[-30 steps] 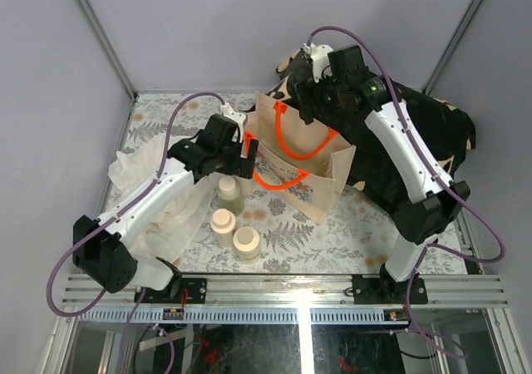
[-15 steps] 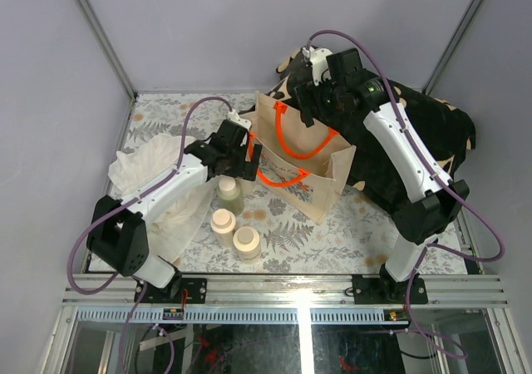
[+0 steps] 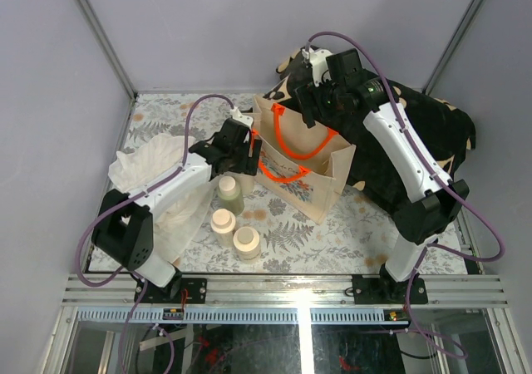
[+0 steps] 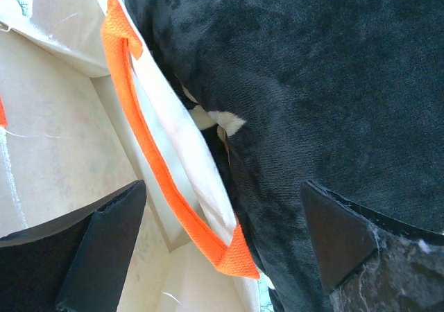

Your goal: Place the personal care products into the canvas bag

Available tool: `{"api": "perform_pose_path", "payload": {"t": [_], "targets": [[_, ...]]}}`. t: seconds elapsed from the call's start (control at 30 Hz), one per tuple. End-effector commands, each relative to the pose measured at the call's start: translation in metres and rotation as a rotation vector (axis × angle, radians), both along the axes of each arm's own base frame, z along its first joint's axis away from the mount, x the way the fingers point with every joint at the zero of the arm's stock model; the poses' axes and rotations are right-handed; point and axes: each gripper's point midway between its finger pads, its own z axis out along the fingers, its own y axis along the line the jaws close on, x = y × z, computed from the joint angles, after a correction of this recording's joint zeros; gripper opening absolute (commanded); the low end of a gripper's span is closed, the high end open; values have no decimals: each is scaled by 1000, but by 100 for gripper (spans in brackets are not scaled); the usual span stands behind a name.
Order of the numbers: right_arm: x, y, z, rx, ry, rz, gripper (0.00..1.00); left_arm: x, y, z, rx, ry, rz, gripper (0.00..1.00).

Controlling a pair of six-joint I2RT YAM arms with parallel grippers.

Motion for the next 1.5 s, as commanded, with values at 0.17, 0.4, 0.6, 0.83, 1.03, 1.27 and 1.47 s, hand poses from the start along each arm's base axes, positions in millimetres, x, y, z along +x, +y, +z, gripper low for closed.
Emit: {"api": "perform_pose_path", "payload": {"t": [0.17, 0.4, 0.6, 0.83, 1.03, 1.27, 1.47], "targets": [[-1, -9, 12, -15, -43, -13, 100, -4, 4, -6, 11, 19, 3, 63], [1, -8, 7, -19, -31, -11, 99, -10, 7, 34, -10, -19, -10, 20], [2, -5, 1, -18, -15, -7, 99, -12, 11, 77, -30, -89, -9, 16], [2, -2, -5, -11, 3, -2, 99, -7, 15, 106, -36, -150, 15, 12], [2, -3, -7, -11, 11, -8, 99, -2, 13, 149, -68, -211, 8, 6], [5, -1, -10, -13, 18, -13, 99, -6, 11, 214, -138, -309, -10, 0], [7, 6, -9, 16, 27, 3, 99, -12, 2, 253, -229, -365, -38, 0]]}}
